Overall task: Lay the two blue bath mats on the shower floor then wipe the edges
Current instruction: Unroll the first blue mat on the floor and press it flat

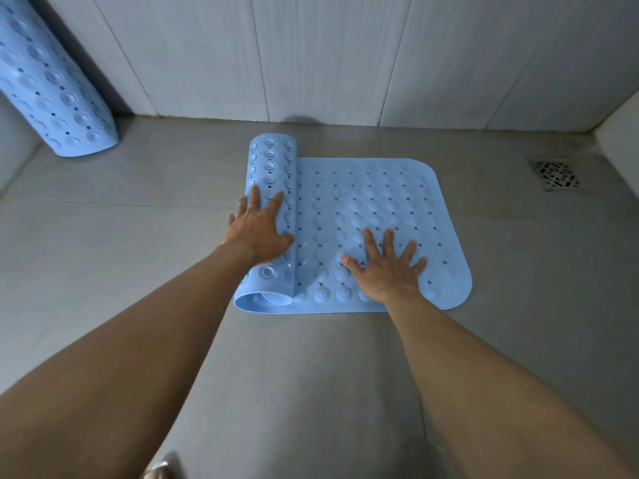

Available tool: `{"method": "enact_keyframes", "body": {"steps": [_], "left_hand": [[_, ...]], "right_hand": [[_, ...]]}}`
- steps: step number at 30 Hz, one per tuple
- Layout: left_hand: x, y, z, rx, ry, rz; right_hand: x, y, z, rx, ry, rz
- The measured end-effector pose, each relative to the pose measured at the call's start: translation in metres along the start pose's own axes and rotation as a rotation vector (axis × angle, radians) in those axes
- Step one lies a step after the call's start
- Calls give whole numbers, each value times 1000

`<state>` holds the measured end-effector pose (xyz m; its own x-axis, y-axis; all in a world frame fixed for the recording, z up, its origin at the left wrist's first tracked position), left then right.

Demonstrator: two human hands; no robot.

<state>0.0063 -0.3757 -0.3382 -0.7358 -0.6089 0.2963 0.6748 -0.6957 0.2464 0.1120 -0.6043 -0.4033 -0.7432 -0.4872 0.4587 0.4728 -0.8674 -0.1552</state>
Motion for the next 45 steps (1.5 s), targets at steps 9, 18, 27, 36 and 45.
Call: {"method": "enact_keyframes", "body": {"steps": [9,18,27,36,45], "left_hand": [[-3,-20,8,-74,30,31],[-11,-20,4,-21,50,-43],[-16,-7,6,-58,40,-62],[-9,-27,-4,-231,1,35],[-13,-29,-16,-250,-4,-20]], "right_hand": [[-7,-57,5,33,42,131],[-9,-53,-10,20,14,69],[-9,-13,9,24,-19,37],[-8,-39,2,9,21,114],[-4,-18,7,12,60,59]]}}
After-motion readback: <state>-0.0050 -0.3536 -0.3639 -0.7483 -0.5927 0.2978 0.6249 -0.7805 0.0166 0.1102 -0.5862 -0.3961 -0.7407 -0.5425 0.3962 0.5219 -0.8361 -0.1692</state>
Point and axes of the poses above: each hand's wrist, its own x-axis away from the middle knuckle, its own z-axis out of the back of the hand, y = z × x, the point moved 6 cm from there along -x, towards the middle knuckle, and after that the axes turned 6 degrees about z, right-handed, at the moved point
